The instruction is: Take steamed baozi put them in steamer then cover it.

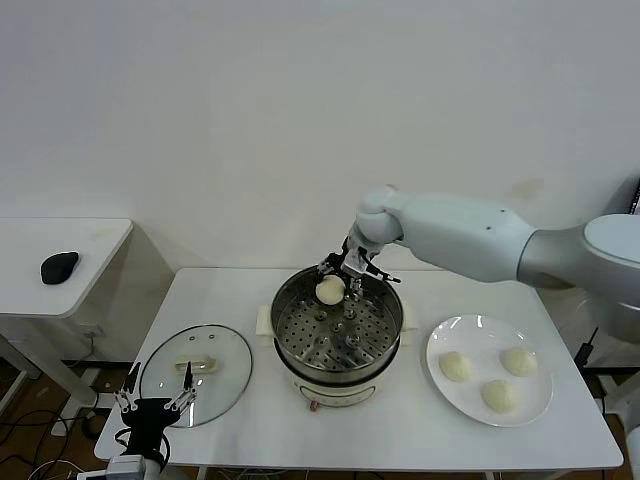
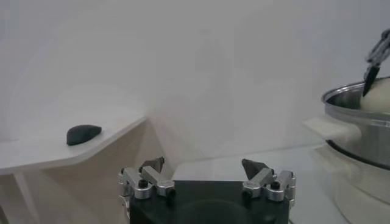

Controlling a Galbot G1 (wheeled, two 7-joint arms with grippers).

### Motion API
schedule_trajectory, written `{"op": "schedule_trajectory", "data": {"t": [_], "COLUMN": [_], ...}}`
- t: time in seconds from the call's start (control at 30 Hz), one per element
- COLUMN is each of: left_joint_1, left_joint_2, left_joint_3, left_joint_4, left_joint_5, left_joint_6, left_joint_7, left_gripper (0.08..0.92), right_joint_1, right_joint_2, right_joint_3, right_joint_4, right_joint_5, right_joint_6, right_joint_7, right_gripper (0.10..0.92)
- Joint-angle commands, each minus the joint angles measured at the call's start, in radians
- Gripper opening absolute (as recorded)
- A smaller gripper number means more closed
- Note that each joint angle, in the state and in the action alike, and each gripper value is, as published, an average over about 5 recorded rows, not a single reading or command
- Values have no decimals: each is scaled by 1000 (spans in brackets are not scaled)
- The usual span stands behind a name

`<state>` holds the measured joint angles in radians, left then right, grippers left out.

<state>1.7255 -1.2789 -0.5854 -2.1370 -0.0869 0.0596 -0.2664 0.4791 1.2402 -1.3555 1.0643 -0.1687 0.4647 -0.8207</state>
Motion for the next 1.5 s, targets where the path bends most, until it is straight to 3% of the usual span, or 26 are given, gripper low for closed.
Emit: {"op": "schedule_trajectory", "data": {"t": [0.03,0.17,0.3,0.43,0.6,0.73,1.1,1.5], "left_joint_1": [0,1,0,0,-4,-8,-11,-12], "left_joint_2": [-4,-4,-6,-8,4,13,29,14], "left_joint_3": [0,0,1,5,9,12,17,18], "left_joint_4": [-2,-4,-10,-21,-30,-38,-34,-23], "left_joint_5": [1,2,3,3,1,0,-5,1], "left_joint_6": [1,1,2,2,2,3,1,2], "left_joint_7": [-1,-1,0,0,0,0,0,-1], "left_gripper": [823,823,823,823,823,823,823,823], "right_joint_1": [-40,14,155,281,382,433,362,34], "right_joint_2": [24,0,-84,-201,-353,-484,-831,-897], "right_joint_3": [17,18,-39,-82,-111,-131,-179,-44], "right_joint_4": [-57,-3,152,326,476,577,671,620], "right_joint_5": [-98,-29,254,491,584,640,448,284], "right_joint_6": [72,53,-176,-477,-733,-830,-814,-727], "right_joint_7": [34,27,-70,-149,-155,-148,-167,-144], "right_gripper": [647,747,814,822,823,823,823,823]}}
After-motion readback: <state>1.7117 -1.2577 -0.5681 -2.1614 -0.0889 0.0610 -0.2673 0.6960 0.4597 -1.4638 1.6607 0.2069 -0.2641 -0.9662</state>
